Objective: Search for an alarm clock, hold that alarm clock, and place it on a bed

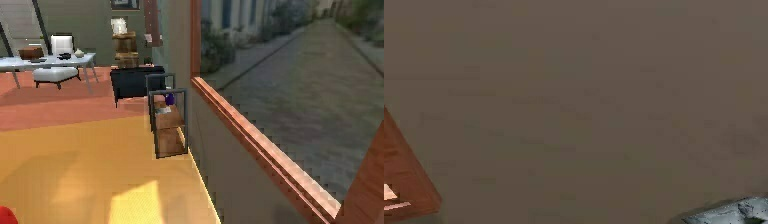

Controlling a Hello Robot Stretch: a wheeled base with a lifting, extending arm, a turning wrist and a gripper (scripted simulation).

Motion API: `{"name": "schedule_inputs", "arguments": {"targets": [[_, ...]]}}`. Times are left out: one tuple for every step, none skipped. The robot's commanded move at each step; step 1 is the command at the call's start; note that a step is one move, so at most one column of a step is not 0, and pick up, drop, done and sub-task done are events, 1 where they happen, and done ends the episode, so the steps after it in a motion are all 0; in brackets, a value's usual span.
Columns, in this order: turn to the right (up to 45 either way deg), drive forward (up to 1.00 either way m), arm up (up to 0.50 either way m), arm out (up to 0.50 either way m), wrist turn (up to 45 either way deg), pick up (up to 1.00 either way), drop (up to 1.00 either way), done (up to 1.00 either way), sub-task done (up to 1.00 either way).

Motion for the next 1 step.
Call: {"name": "schedule_inputs", "arguments": {"targets": [[0.0, 0.05, 0.00, 0.00, 0.0, 0.00, 0.00, 0.00, 0.00]]}}
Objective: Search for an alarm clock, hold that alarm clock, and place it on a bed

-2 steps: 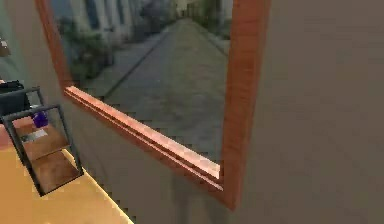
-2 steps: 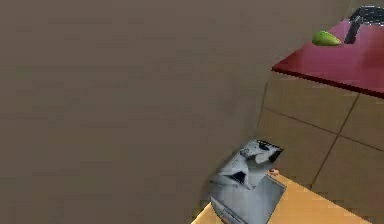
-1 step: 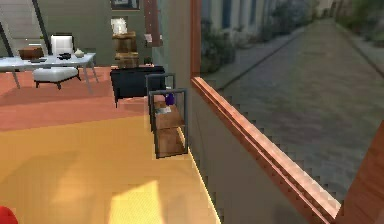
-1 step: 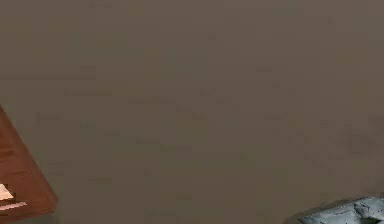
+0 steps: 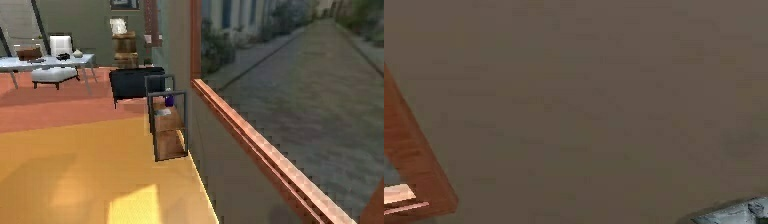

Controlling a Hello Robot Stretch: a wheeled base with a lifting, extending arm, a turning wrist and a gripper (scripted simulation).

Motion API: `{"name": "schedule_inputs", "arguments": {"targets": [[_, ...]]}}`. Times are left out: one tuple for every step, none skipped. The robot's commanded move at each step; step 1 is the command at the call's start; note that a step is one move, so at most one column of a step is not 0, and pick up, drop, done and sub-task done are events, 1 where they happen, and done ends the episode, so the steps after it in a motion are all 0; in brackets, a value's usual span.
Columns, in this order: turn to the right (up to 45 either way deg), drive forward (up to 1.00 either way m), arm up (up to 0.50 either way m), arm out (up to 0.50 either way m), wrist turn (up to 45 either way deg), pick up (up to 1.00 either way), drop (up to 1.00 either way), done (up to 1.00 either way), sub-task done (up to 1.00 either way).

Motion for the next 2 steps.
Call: {"name": "schedule_inputs", "arguments": {"targets": [[-12.0, 0.00, 0.00, 0.00, 0.0, 0.00, 0.00, 0.00, 0.00], [0.0, 0.60, 0.00, 0.00, 0.0, 0.00, 0.00, 0.00, 0.00]]}}
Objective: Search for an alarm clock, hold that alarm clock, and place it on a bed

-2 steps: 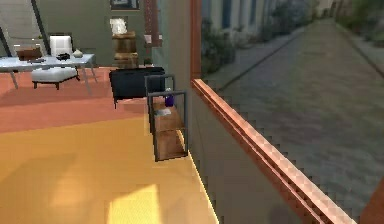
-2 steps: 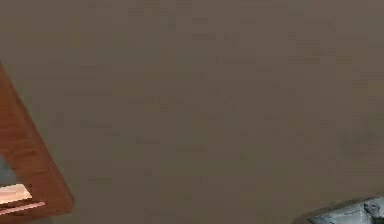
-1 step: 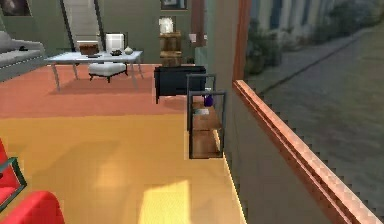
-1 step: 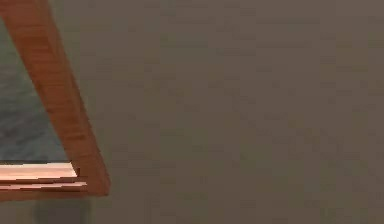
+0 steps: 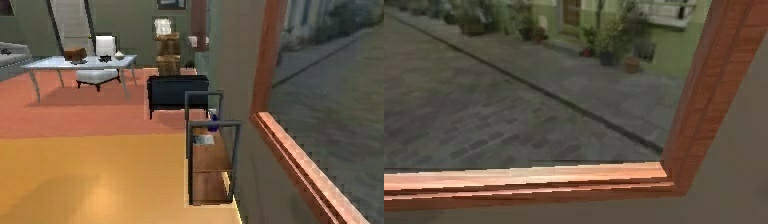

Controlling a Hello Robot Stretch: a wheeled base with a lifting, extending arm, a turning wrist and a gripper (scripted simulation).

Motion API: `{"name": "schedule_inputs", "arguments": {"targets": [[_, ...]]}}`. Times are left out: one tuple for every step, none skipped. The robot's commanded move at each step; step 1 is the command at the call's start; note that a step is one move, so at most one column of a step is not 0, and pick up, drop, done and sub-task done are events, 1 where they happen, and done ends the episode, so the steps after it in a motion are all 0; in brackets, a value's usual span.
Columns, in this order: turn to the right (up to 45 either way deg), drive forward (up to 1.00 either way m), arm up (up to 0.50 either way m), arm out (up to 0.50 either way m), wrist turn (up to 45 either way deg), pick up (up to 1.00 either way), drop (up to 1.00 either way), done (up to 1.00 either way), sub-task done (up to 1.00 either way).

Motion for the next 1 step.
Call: {"name": "schedule_inputs", "arguments": {"targets": [[-9.0, 0.00, 0.00, 0.00, 0.0, 0.00, 0.00, 0.00, 0.00]]}}
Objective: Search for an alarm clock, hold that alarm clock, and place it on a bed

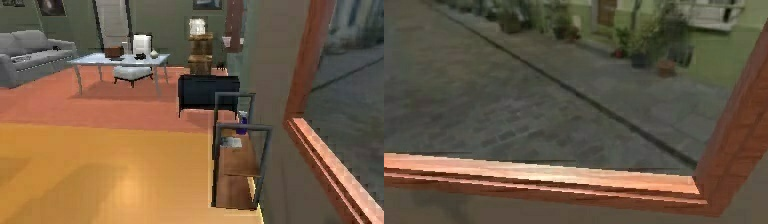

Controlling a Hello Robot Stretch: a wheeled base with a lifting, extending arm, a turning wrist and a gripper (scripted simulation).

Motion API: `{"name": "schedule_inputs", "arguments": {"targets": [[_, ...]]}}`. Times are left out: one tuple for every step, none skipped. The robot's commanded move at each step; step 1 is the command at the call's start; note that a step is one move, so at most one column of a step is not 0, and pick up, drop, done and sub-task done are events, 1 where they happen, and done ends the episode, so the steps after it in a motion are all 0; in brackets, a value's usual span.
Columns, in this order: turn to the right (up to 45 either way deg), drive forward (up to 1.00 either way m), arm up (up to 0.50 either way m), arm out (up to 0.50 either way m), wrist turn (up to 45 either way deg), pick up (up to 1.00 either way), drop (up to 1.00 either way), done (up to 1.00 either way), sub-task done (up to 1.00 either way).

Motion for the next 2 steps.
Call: {"name": "schedule_inputs", "arguments": {"targets": [[0.0, 0.15, 0.00, 0.00, 0.0, 0.00, 0.00, 0.00, 0.00], [-36.0, 0.00, 0.00, 0.00, 0.0, 0.00, 0.00, 0.00, 0.00]]}}
